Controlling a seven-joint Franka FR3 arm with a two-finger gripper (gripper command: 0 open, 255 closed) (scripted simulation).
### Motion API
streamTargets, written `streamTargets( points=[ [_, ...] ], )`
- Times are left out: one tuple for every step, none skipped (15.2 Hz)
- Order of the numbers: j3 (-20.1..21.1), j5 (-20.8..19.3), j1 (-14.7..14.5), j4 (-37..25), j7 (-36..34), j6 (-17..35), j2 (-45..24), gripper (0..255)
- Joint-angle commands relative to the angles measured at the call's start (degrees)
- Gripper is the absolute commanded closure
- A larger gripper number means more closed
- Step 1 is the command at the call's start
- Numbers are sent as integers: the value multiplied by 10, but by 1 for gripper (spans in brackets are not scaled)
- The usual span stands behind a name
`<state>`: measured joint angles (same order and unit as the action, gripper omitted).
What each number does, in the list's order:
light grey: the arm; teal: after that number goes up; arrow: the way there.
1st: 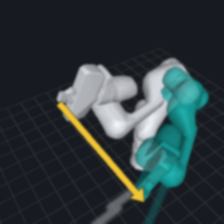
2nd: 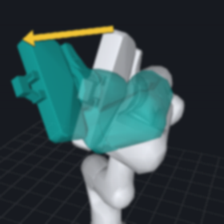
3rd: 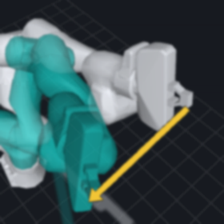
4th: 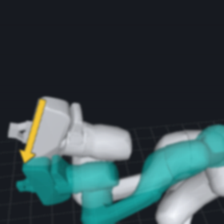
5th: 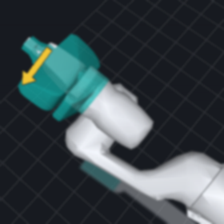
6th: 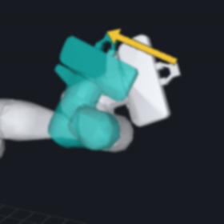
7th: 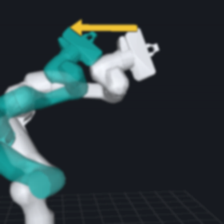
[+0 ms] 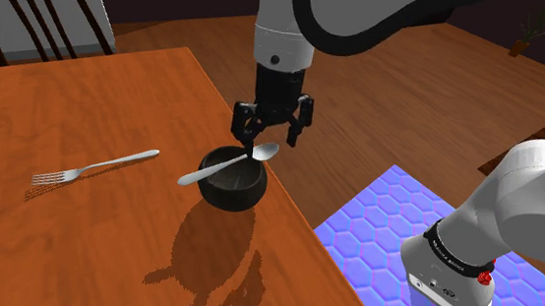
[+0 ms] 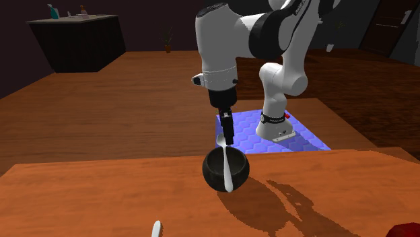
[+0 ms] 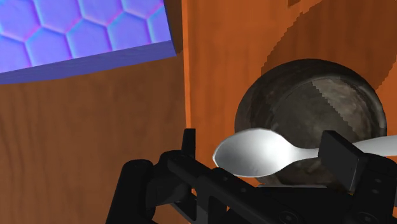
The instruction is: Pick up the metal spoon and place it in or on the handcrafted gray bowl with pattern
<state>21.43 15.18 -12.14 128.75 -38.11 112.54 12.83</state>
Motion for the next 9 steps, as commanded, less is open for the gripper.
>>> streamTargets(
  points=[
    [-5,-2,3,-26,0,-35,8,0],
    [-8,-4,4,-39,-1,-51,10,0],
    [-8,-4,4,-39,-1,-51,10,0],
    [-8,-4,4,-39,-1,-51,10,0],
    [-8,-4,4,-39,-1,-51,10,0],
    [-8,-4,4,-39,-1,-51,10,0],
    [-8,-4,4,-39,-1,-51,10,0],
    [-8,-4,4,-39,-1,-51,10,0],
    [-8,-4,4,-39,-1,-51,10,0]
  ],
)
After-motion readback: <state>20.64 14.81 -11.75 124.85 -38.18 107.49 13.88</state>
